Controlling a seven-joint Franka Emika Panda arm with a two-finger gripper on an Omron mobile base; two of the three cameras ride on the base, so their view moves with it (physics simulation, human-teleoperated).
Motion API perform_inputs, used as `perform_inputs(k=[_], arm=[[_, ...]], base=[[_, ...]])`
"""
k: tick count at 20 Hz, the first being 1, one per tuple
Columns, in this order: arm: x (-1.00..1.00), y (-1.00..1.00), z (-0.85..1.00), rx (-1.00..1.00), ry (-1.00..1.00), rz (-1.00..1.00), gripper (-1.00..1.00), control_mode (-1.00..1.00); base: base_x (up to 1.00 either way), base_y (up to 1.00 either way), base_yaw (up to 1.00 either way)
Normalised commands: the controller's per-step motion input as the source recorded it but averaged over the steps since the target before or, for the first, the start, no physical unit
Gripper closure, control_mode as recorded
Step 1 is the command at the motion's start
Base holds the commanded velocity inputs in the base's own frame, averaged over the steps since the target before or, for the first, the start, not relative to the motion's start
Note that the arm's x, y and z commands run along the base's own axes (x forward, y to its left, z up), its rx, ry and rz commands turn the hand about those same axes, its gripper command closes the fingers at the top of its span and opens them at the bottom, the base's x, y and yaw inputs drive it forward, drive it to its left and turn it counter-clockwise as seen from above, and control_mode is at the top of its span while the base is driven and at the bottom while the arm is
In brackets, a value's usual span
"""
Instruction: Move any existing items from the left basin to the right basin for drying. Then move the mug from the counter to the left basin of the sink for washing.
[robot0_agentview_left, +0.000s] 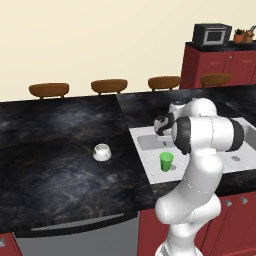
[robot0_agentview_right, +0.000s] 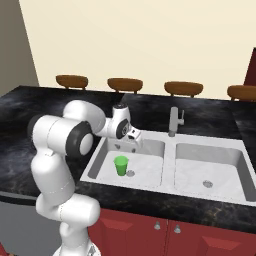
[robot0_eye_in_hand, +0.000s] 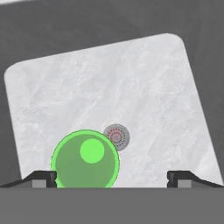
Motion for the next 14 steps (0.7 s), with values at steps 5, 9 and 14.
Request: perform_inputs(k=[5,9,14], arm=[[0.00,0.00,-0.16,0.00,0.00,0.00,-1.00,-1.00],[0.00,0.00,-0.16,0.00,0.00,0.00,-1.00,-1.00],[0.00,0.00,-0.18,0.00,0.00,0.00,-1.00,-1.00]], base=[[0.00,0.00,0.00],[0.00,0.00,0.00],[0.00,0.00,0.00]])
